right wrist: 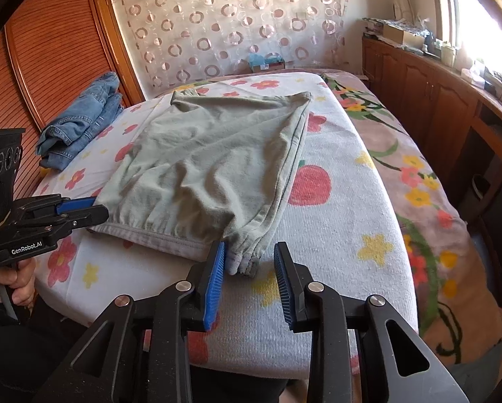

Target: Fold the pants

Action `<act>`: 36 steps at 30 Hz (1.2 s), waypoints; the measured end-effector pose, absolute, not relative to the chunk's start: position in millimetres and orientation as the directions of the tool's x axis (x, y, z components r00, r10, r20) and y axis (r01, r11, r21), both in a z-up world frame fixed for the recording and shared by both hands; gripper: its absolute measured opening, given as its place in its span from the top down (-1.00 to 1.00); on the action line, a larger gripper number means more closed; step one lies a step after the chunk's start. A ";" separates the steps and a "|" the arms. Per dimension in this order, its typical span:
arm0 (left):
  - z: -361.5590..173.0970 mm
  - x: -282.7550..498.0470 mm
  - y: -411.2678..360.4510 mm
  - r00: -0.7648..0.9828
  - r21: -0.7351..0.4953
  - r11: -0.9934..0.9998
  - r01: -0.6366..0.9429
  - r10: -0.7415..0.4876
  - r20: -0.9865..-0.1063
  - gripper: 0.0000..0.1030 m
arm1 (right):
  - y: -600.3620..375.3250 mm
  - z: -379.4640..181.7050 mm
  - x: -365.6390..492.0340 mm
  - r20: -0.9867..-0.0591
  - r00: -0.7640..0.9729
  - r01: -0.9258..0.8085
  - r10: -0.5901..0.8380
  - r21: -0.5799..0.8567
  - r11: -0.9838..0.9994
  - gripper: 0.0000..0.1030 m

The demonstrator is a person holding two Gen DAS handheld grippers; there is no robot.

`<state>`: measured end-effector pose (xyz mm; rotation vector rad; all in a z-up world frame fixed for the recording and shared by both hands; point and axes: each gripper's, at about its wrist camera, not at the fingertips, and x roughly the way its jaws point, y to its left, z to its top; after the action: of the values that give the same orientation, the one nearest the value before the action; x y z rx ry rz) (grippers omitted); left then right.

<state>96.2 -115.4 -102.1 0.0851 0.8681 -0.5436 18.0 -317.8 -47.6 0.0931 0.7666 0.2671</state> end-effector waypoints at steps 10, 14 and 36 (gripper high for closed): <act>-102.8 98.2 -114.7 0.518 -0.143 0.865 0.481 -0.411 -0.750 0.82 | -310.9 -48.1 20.3 -0.670 0.683 -0.226 0.291 0.185 0.956 0.39; -103.6 98.0 -114.1 0.516 -0.147 0.866 0.479 -0.412 -0.751 0.82 | -310.2 -48.5 21.6 -0.671 0.666 -0.252 0.326 0.209 0.945 0.62; -101.7 104.5 -112.0 0.507 -0.177 0.878 0.444 -0.409 -0.759 0.28 | -305.0 -50.2 17.9 -0.659 0.681 -0.255 0.319 0.194 0.947 0.65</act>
<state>104.5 -112.0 -101.7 0.0427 0.9027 -0.5146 17.9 -305.0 -50.2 0.0890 0.7555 0.3225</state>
